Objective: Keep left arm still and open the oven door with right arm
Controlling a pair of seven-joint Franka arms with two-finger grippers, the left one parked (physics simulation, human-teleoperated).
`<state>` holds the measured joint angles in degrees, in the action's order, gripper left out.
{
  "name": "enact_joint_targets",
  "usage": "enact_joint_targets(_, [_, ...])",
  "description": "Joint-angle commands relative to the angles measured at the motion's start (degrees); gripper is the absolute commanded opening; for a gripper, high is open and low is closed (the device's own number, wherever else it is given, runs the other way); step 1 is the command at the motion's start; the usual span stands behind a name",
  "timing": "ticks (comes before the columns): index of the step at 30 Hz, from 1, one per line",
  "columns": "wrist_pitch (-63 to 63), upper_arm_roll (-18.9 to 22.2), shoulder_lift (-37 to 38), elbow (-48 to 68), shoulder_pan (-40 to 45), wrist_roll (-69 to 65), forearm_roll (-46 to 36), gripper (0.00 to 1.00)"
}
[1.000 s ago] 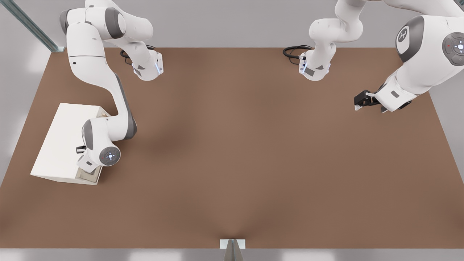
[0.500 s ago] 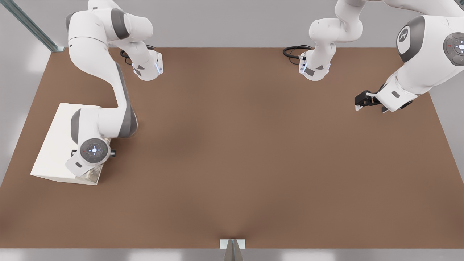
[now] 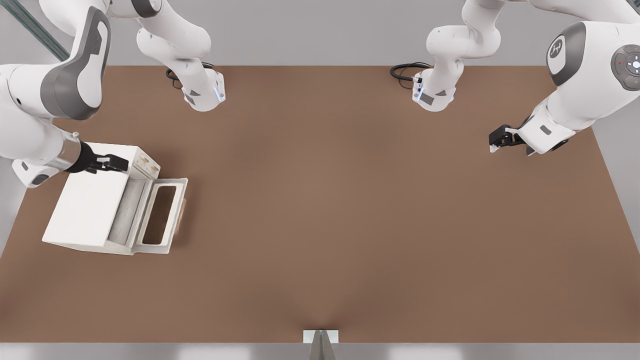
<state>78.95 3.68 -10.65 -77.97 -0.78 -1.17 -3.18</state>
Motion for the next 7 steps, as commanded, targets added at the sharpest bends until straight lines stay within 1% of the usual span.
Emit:
enact_joint_targets(1, [0.3,0.0,0.3,-0.3,0.0,-5.4,-0.4,1.00])
enact_joint_targets(7, [0.6,0.0,0.3,-0.8,-0.1,-5.3,0.1,1.00])
